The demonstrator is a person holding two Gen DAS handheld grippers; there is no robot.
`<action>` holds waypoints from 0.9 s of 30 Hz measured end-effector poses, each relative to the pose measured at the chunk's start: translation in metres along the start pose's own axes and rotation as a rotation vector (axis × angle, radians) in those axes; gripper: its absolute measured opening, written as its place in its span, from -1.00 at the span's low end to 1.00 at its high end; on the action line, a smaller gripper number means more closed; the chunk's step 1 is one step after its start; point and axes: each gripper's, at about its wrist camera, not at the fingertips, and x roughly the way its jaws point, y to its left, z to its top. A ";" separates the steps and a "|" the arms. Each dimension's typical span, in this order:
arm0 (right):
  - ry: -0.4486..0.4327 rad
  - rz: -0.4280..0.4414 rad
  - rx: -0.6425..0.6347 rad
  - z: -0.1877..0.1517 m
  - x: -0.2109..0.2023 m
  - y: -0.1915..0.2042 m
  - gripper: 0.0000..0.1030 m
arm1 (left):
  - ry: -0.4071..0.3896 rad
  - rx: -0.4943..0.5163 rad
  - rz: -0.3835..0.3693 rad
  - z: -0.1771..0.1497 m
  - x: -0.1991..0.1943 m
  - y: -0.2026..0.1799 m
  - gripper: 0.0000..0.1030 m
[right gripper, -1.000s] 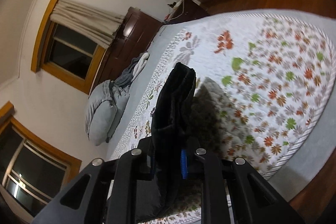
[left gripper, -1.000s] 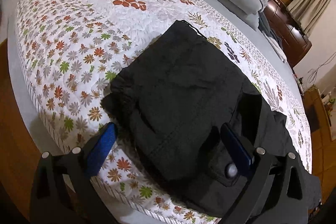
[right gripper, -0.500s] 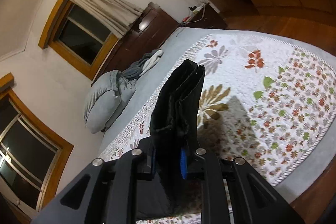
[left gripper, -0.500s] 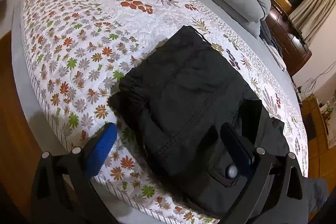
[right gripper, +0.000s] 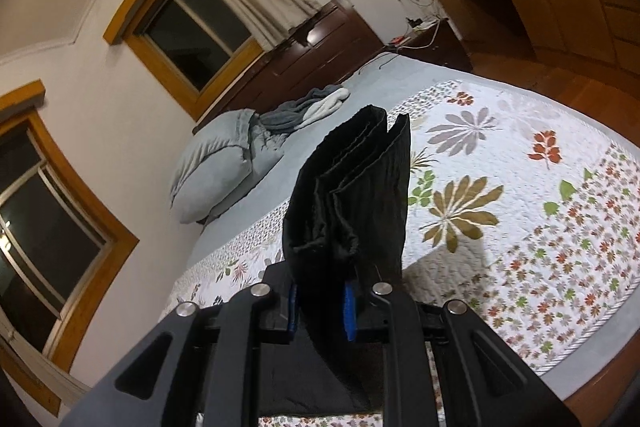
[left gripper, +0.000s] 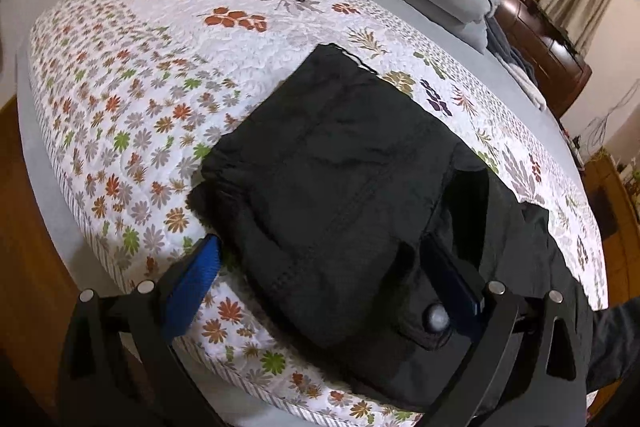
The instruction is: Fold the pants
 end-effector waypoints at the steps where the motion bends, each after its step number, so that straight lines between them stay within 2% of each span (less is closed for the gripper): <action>1: 0.004 -0.005 -0.013 -0.001 0.002 0.006 -0.67 | -0.001 0.007 0.003 0.000 0.000 -0.001 0.91; 8: 0.040 -0.017 -0.087 -0.006 0.015 0.042 -0.68 | 0.000 -0.010 -0.010 -0.001 -0.001 0.003 0.91; 27: 0.058 -0.041 -0.213 -0.028 0.028 0.087 -0.68 | 0.013 -0.032 -0.003 -0.005 -0.001 0.005 0.91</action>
